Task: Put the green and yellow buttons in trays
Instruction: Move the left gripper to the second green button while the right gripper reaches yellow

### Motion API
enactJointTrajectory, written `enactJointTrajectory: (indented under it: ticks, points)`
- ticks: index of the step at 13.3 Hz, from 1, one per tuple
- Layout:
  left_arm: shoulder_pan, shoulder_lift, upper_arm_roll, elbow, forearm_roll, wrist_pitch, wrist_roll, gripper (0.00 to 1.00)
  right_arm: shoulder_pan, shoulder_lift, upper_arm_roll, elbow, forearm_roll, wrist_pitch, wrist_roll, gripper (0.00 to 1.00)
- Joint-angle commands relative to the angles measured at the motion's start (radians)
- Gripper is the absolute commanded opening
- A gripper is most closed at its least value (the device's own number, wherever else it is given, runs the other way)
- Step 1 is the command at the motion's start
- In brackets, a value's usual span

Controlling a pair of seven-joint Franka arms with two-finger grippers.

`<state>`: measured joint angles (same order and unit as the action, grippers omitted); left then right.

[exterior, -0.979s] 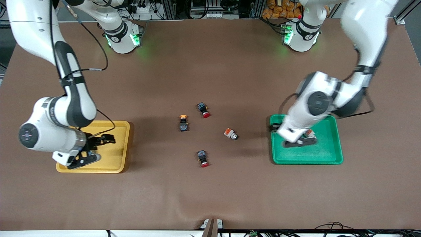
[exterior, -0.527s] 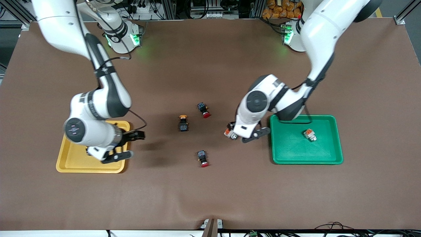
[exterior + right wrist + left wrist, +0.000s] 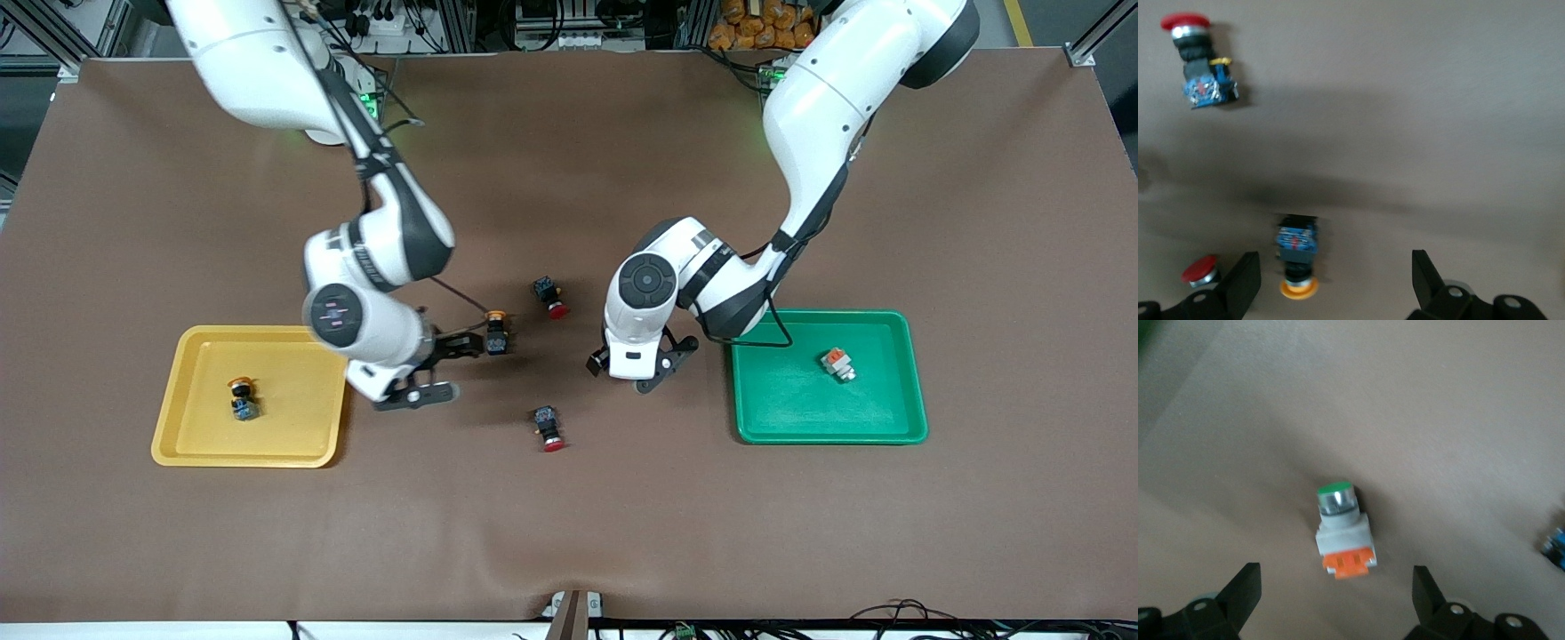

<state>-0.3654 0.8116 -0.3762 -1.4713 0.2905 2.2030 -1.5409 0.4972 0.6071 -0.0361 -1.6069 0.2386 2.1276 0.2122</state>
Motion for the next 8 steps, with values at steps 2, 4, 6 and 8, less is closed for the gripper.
enactJointTrajectory:
  ticks: [2,4,6,8]
  points:
    - [-0.032,0.041,0.033,0.028,0.012,0.040,-0.044,1.00,0.064,0.062,-0.013,-0.010,0.016,0.055,0.056,1.00]
    - [-0.032,0.047,0.033,0.028,0.012,0.063,-0.079,1.00,0.081,0.079,-0.011,-0.034,0.018,0.107,0.056,1.00]
    - [-0.036,0.058,0.033,0.026,0.012,0.083,-0.105,0.70,0.109,0.098,-0.011,-0.048,0.018,0.152,0.058,1.00]
    - [-0.035,0.055,0.031,0.026,0.010,0.081,-0.107,0.15,0.126,0.115,-0.011,-0.050,0.018,0.188,0.070,1.00]
